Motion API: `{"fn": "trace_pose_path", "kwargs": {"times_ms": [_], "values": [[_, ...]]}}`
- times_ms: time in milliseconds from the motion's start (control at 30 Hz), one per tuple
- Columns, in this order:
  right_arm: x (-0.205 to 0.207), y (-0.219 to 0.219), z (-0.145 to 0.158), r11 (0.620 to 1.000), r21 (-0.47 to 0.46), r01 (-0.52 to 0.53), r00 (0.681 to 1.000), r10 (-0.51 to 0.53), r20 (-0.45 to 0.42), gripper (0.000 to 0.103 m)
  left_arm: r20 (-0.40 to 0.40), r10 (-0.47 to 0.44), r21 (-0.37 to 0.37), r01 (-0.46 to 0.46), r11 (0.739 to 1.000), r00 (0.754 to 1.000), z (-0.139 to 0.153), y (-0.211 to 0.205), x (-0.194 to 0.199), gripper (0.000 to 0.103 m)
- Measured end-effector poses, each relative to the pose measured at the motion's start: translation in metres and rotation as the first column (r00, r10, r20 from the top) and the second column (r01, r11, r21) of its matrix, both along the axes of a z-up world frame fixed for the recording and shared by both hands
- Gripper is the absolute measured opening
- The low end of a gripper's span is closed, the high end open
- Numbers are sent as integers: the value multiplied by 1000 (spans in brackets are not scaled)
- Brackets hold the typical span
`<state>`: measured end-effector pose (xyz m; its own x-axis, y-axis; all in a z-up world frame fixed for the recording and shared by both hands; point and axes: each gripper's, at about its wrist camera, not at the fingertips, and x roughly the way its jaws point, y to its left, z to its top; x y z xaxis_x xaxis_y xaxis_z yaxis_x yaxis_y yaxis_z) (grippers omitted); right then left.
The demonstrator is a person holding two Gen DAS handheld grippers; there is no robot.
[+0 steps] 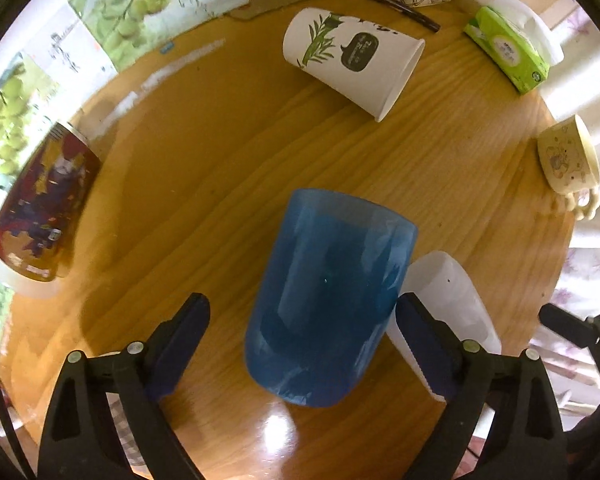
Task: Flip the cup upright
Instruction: 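Close the left gripper around the body of the blue cup, then lift the blue cup off the desk with the left gripper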
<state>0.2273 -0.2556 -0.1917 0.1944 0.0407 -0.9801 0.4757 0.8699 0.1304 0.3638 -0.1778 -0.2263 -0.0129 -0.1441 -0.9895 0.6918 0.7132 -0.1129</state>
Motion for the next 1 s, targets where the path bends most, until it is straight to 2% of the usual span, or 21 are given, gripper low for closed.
{"fn": "trace_pose_path", "kwargs": {"times_ms": [200,433,733,1000], "values": [[-3,-2,0,1000,-1,13,1000,-13,-8,80,-70,28,-34,-30,999,997,-8,2,7,88],[-3,-2,1,1000,-1,20,1000,-20,-8,81,-178,63,-64,-75,995,982,-23,12,11,80],[-10,-4,4,999,16,28,1000,-27,-7,81,-175,81,-54,-92,994,981,-17,10,6,80],[-14,-3,11,1000,27,15,1000,-16,15,80,-159,144,-42,-152,987,977,-10,21,1,79]]}}
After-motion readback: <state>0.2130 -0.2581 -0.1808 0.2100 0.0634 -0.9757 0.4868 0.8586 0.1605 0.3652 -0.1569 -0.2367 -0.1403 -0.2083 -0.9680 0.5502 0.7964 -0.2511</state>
